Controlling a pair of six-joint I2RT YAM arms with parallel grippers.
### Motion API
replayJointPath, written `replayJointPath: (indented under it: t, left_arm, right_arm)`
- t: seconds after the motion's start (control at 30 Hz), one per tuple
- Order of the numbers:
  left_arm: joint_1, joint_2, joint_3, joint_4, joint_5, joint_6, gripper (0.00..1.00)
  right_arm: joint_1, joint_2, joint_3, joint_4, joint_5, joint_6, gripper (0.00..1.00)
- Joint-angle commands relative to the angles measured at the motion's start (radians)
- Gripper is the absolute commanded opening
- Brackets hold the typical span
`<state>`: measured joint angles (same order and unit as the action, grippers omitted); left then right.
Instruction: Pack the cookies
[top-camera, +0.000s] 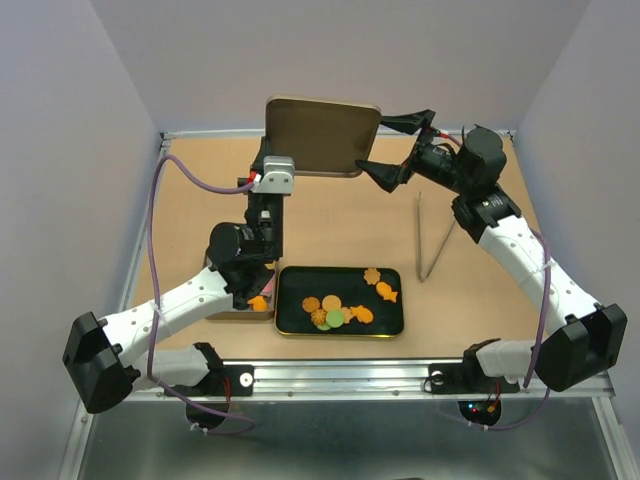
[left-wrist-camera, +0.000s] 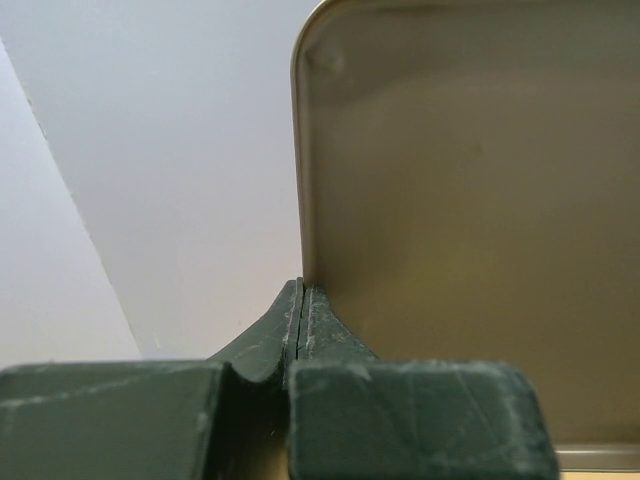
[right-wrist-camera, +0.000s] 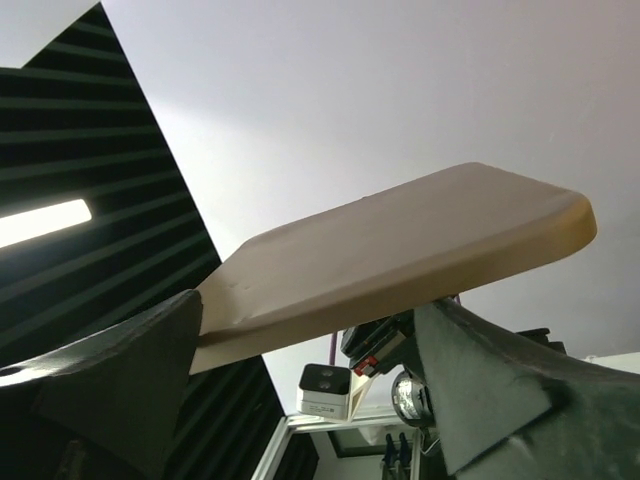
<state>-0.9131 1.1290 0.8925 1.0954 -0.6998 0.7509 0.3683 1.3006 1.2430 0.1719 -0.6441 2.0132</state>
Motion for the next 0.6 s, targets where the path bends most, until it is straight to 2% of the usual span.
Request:
replayJointPath:
  t: [0.0, 0.03, 0.07, 0.17, 0.23, 0.37, 0.4, 0.57]
  left_arm:
    - [-0.023, -0.002, 0.019, 0.118, 0.059, 0.038, 0.00]
    - [-0.023, 0.003, 0.019, 0.118, 0.060, 0.041, 0.00]
    - [-0.023, 0.005, 0.017, 0.121, 0.059, 0.048, 0.00]
    - [-0.023, 0.012, 0.017, 0.133, 0.056, 0.041, 0.00]
    - [-0.023, 0.020, 0.023, 0.135, 0.060, 0.024, 0.00]
    - [-0.023, 0.038, 0.037, 0.132, 0.074, 0.005, 0.00]
    - [-0.023, 0.043, 0.042, 0.126, 0.079, -0.001, 0.02]
    - [-0.023, 0.071, 0.066, 0.103, 0.097, -0.025, 0.06]
  right_arm:
    - [0.021, -0.004, 0.024, 0.089, -0.031, 0.188, 0.84]
    - [0.021, -0.004, 0.010, 0.128, -0.028, 0.200, 0.79]
    - [0.021, -0.004, -0.002, 0.162, -0.025, 0.214, 0.68]
    - [0.027, -0.004, -0.034, 0.267, 0.003, 0.260, 0.55]
    - [0.031, 0.002, -0.025, 0.273, 0.003, 0.257, 0.42]
    - [0.040, 0.019, -0.008, 0.296, -0.002, 0.259, 0.25]
    - [0.044, 0.026, -0.001, 0.304, -0.003, 0.262, 0.16]
    - [0.061, 0.043, 0.024, 0.325, -0.011, 0.263, 0.01]
